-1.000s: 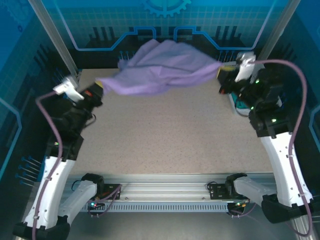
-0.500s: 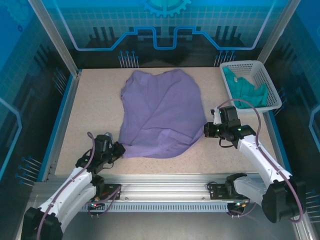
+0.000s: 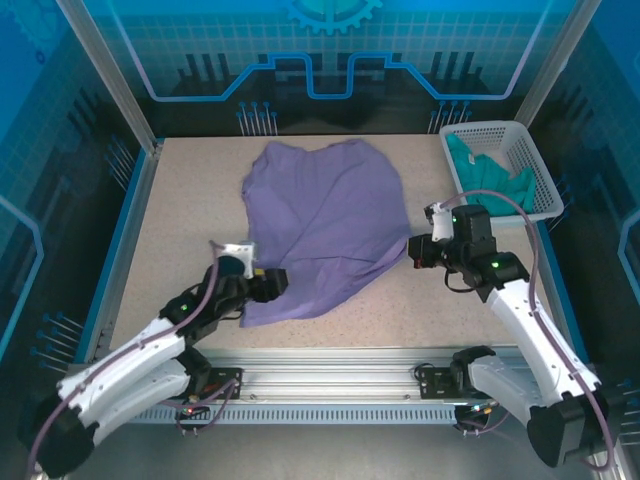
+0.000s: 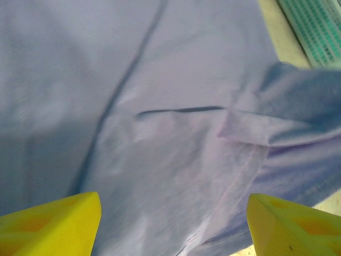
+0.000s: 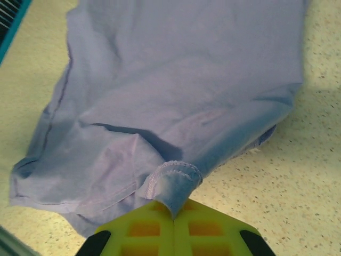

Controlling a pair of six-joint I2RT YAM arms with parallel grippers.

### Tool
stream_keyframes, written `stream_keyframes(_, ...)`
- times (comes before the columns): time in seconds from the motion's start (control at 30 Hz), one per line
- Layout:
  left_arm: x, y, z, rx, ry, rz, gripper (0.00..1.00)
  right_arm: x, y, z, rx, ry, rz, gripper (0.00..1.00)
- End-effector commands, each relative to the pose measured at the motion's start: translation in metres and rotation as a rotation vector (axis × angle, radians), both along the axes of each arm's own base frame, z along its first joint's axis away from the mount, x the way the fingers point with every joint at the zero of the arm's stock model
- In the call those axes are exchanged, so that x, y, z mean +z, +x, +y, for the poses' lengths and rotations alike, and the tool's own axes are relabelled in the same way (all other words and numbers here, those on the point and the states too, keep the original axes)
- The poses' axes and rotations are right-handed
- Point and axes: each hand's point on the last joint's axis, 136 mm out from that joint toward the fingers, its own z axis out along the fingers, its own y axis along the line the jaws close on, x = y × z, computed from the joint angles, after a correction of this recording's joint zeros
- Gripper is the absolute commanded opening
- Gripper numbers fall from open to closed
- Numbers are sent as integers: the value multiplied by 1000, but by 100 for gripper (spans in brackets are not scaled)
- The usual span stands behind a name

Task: Fold the inside-out t-shirt

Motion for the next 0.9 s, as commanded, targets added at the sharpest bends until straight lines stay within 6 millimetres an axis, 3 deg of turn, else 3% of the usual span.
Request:
stream_keyframes(0.0, 28, 19, -54, -205, 105, -213, 73, 19, -15, 15, 102, 42, -38, 0)
stream_keyframes(0.1, 21, 24, -103, -388, 171, -262, 73, 27, -20, 14, 110, 47, -76, 0)
stream_keyframes(0.2, 5, 37, -132, -481, 257, -265, 74, 25, -25, 12, 104, 47, -80, 0)
stream_keyframes(0.47, -38, 55, -169, -597, 328, -215, 75, 17, -29, 10, 94, 50, -50, 0)
stream_keyframes(0.53, -44, 60, -173, -594, 334, -216, 68, 16, -28, 10, 92, 50, -47, 0)
stream_keyframes(0.63, -50, 68, -182, -598, 325, -213, 49, 13, -27, 9, 87, 50, -41, 0)
stream_keyframes(0.7, -54, 72, -187, -599, 323, -204, 30, 11, -25, 8, 74, 47, -36, 0)
stream_keyframes(0.8, -50, 77, -187, -586, 313, -192, 8, 7, -23, 0, 32, 17, -24, 0)
stream_keyframes(0.87, -39, 82, -182, -556, 288, -208, 0, 6, -22, -3, 19, 0, -21, 0)
